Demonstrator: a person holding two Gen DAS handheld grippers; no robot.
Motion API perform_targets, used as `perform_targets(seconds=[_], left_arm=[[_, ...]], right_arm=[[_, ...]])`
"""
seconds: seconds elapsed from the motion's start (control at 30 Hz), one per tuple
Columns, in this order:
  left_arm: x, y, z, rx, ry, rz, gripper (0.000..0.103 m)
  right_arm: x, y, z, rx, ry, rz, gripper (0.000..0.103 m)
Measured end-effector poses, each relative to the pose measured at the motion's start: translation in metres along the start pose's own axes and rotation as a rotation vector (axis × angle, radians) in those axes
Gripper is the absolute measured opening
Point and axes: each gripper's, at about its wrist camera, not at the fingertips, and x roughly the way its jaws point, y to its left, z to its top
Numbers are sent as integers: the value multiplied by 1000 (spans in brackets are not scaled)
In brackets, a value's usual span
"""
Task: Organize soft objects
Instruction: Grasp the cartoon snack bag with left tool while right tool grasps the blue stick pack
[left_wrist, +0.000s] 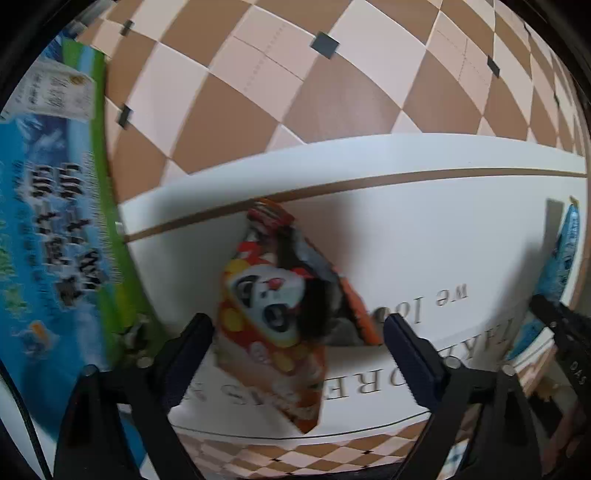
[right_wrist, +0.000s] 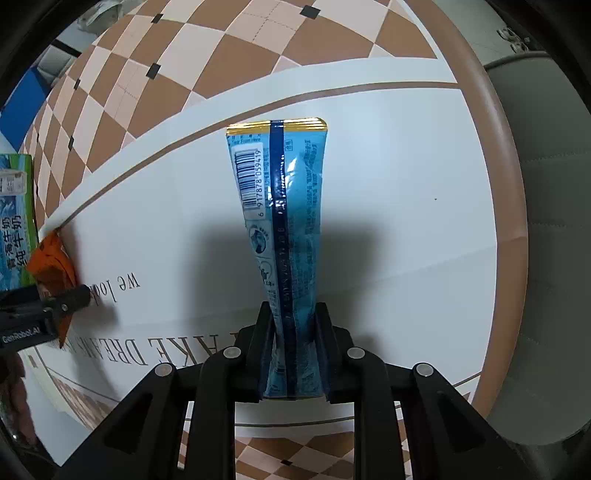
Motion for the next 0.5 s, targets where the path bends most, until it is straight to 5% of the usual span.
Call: perform_targets(seconds=[0.17, 0.23, 0.5], left_arm=[[2, 6, -1, -17, -19, -11, 66], [-4, 11, -2, -10, -29, -9, 50], [-35, 11, -23, -15, -95, -49, 46]], right_arm=[[-2, -3, 0, 21, 11, -3, 25], [3, -14, 4, 29, 5, -8, 25], [-7, 1, -6, 39, -17, 15, 16]])
